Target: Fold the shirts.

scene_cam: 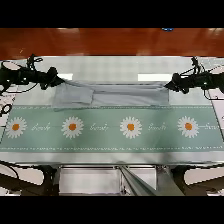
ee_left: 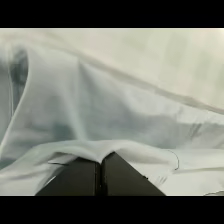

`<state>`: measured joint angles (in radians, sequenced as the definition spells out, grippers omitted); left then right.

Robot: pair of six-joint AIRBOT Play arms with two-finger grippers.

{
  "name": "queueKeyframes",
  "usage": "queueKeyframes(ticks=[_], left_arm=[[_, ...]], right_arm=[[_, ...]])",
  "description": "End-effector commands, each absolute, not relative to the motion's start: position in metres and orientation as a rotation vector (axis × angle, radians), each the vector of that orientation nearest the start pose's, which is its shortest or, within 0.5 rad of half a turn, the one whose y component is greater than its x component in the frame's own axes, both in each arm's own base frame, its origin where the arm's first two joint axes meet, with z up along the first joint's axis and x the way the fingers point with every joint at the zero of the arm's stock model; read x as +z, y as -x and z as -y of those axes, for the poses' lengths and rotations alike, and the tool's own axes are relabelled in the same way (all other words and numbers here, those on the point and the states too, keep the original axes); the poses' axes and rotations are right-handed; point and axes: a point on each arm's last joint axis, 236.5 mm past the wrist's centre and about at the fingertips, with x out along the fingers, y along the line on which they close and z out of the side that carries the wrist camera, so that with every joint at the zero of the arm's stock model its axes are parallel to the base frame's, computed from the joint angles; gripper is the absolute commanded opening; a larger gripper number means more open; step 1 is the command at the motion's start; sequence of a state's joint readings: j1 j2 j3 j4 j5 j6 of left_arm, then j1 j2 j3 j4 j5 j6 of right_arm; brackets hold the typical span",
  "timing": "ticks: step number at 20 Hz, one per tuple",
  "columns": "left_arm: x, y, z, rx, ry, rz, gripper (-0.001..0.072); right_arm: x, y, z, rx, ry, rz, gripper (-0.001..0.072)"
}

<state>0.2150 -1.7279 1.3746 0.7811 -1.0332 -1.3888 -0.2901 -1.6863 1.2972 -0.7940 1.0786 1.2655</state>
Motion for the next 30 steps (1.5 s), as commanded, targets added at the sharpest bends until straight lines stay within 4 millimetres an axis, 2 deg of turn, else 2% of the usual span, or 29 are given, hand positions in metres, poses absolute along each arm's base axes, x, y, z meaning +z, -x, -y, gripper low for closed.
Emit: queueKeyframes(ticks=[1, 8, 9, 10, 11, 13, 14, 16, 18, 19, 20, 21, 23, 26, 28, 30], left_arm=[[-0.053, -0.512, 0.045, -0.240, 0.769, -1.188, 0.0016], [-0.070, -0.512, 0.052, -0.256, 0.759, -1.222, 0.0029], [-0.069, -0.511, 0.054, -0.260, 0.758, -1.226, 0.0181], [-0.068, -0.507, 0.055, -0.270, 0.760, -1.239, 0.0439], [-0.065, -0.501, 0.053, -0.286, 0.750, -1.267, 0.0509], [-0.053, -0.488, 0.032, -0.264, 0.709, -1.314, 0.0509], [-0.042, -0.484, 0.014, -0.207, 0.679, -1.300, 0.0509], [-0.001, -0.484, -0.025, -0.103, 0.562, -1.187, 0.0509], [0.053, -0.484, -0.050, -0.021, 0.477, -0.997, 0.0508], [0.075, -0.481, -0.054, 0.009, 0.446, -0.901, 0.0508], [0.092, -0.472, -0.052, 0.025, 0.436, -0.813, 0.0508], [0.098, -0.459, -0.042, 0.027, 0.430, -0.761, 0.0508], [0.084, -0.424, -0.005, -0.014, 0.434, -0.737, 0.0508], [0.055, -0.386, 0.053, -0.117, 0.494, -0.787, 0.0508], [0.045, -0.376, 0.082, -0.179, 0.487, -0.826, 0.0508], [0.045, -0.375, 0.101, -0.220, 0.475, -0.829, 0.0508]], right_arm=[[-0.057, -0.486, -0.012, 0.256, -0.745, -1.184, 0.0021], [-0.079, -0.497, -0.021, 0.256, -0.752, -1.198, 0.0022], [-0.080, -0.500, -0.021, 0.247, -0.752, -1.188, 0.0026], [-0.079, -0.502, -0.020, 0.239, -0.758, -1.178, 0.0201], [-0.076, -0.503, -0.019, 0.241, -0.764, -1.173, 0.0422], [-0.057, -0.494, -0.011, 0.272, -0.773, -1.192, 0.0412], [-0.044, -0.487, 0.000, 0.283, -0.777, -1.206, 0.0412], [-0.012, -0.467, 0.032, 0.281, -0.792, -1.208, 0.0412], [0.014, -0.443, 0.076, 0.195, -0.768, -1.181, 0.0412], [0.018, -0.430, 0.097, 0.128, -0.741, -1.174, 0.0412], [0.018, -0.419, 0.114, 0.059, -0.731, -1.161, 0.0413], [0.013, -0.410, 0.125, 0.003, -0.742, -1.135, 0.0413], [-0.011, -0.398, 0.124, -0.056, -0.814, -1.105, 0.0415], [-0.042, -0.404, 0.086, 0.036, -0.910, -1.096, 0.0419], [-0.058, -0.414, 0.063, 0.082, -0.924, -1.120, 0.0421], [-0.070, -0.424, 0.043, 0.117, -0.943, -1.139, 0.0422]])
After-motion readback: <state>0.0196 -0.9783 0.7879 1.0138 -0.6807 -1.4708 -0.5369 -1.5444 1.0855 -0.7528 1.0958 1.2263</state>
